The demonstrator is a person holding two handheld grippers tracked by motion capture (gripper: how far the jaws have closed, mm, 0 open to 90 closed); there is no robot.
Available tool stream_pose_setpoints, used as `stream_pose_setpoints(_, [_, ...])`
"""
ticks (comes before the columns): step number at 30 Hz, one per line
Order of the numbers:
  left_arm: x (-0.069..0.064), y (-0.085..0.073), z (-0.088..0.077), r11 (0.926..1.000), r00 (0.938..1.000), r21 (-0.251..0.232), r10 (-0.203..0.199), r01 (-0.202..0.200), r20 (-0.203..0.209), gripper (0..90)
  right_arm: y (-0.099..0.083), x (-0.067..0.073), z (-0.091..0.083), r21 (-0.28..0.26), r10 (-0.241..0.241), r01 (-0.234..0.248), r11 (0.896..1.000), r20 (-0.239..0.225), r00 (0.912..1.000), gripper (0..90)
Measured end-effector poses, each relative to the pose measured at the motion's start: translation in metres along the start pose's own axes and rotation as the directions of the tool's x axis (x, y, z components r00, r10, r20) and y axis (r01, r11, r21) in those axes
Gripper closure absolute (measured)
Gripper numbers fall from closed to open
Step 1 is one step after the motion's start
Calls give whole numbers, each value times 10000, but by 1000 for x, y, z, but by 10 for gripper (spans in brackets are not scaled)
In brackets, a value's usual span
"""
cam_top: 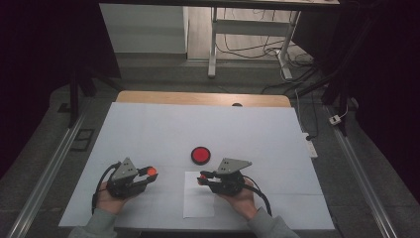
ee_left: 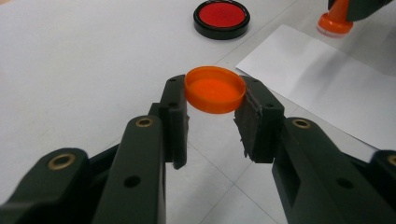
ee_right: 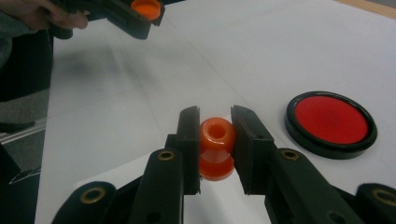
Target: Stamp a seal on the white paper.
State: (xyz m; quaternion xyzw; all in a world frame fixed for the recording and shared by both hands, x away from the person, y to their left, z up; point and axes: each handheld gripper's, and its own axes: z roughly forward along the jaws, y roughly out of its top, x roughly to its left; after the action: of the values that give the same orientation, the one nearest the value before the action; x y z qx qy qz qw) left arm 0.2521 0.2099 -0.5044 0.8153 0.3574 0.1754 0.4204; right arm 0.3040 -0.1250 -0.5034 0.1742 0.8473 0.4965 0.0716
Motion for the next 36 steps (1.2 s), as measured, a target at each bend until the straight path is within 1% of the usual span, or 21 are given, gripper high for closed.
stream_pose_setpoints(8, [1, 0, 0, 10000, 10000, -10, -17, 17, -11, 647, -2, 4, 4, 120, -124, 125, 9998, -127, 9998, 722])
stream_pose_setpoints(17, [0, 0, 0, 10000, 10000, 4, 3, -3, 0, 647, -3, 5, 6, 232, -169, 170, 9996, -69, 9998, 722])
stream_pose_setpoints(26, [0, 0, 0, 10000, 10000, -6, -10, 10, 0, 647, -6, 8, 13, 559, -261, 270, 9981, -158, 9995, 722])
stream_pose_setpoints(36, [0, 0, 0, 10000, 10000, 6, -4, 4, 9, 647, -10, 8, 17, 970, -456, 454, 9942, -6, 9990, 722])
